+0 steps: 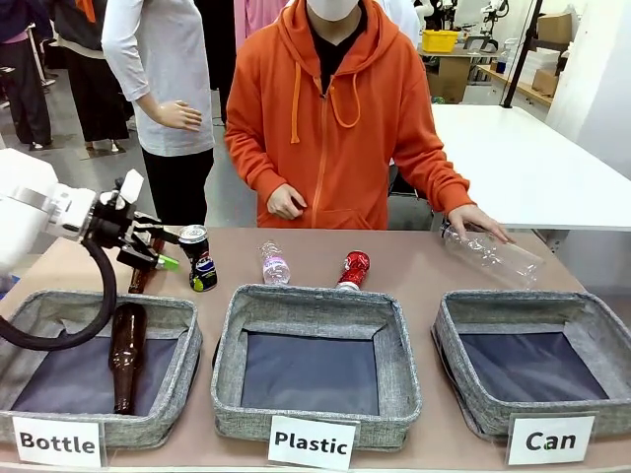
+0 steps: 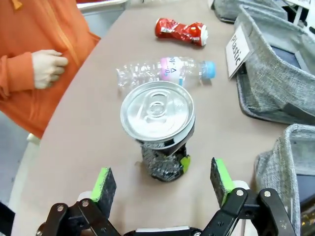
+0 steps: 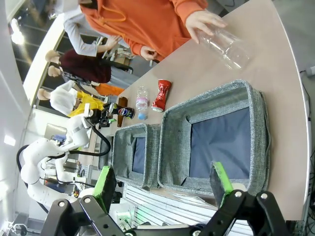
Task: Sort the can waste into the basket.
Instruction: Pick up the can waste from the table and place it in the right Fabric basket.
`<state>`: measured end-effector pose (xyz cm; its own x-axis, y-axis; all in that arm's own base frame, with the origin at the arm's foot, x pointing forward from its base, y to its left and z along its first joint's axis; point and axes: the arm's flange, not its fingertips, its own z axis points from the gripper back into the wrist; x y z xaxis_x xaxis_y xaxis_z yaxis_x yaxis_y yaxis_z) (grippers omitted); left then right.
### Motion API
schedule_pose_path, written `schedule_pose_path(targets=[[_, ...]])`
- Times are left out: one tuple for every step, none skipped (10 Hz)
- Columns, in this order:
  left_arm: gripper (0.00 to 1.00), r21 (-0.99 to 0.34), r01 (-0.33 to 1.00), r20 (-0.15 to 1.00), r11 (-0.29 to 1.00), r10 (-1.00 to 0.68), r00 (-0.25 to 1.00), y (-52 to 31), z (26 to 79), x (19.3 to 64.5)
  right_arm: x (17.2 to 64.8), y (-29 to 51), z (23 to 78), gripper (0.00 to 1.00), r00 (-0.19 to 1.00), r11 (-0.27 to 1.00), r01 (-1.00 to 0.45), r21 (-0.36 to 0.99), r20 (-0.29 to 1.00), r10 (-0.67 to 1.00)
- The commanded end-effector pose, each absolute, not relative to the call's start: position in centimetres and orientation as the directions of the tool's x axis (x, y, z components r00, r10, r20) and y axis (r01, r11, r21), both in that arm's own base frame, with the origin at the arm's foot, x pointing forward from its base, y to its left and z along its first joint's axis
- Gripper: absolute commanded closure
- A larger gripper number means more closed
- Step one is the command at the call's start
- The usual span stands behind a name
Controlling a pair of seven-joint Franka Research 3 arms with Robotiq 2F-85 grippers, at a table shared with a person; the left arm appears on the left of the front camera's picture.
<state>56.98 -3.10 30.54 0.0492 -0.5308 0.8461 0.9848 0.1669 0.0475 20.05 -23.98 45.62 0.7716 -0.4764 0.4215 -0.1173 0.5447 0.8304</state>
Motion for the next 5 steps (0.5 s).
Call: schedule_pose_path(targets=[[0.0,0.01,0.989,0.854,0.147,-0.516,0.068,-4.2,29.7,57.7,20.2,-24.1,45.9,0.0,0.757,0.541,-0.15,0.828,0.448,-0.475],[0.0,-0.017,0.99,0.867,0.143,-0.491,0.085,-5.2,29.0,58.0,20.2,-24.1,45.9,0.0,0.757,0.541,-0.15,0.828,0.448,-0.475],[0.0,-0.028,0.989,0.88,0.142,-0.467,0.092,-5.9,28.5,58.3,20.2,-24.1,45.9,0.0,0.757,0.541,-0.15,0.828,0.448,-0.475],[0.0,-0.047,0.987,0.899,0.152,-0.425,0.109,-6.4,28.3,58.6,20.2,-24.1,45.9,0.0,0.757,0.541,-0.15,0.828,0.448,-0.475],[0.0,-0.069,0.987,0.907,0.146,-0.403,0.123,-6.7,28.2,58.7,20.2,-24.1,45.9,0.0,0.757,0.541,-0.15,0.828,0.448,-0.475]])
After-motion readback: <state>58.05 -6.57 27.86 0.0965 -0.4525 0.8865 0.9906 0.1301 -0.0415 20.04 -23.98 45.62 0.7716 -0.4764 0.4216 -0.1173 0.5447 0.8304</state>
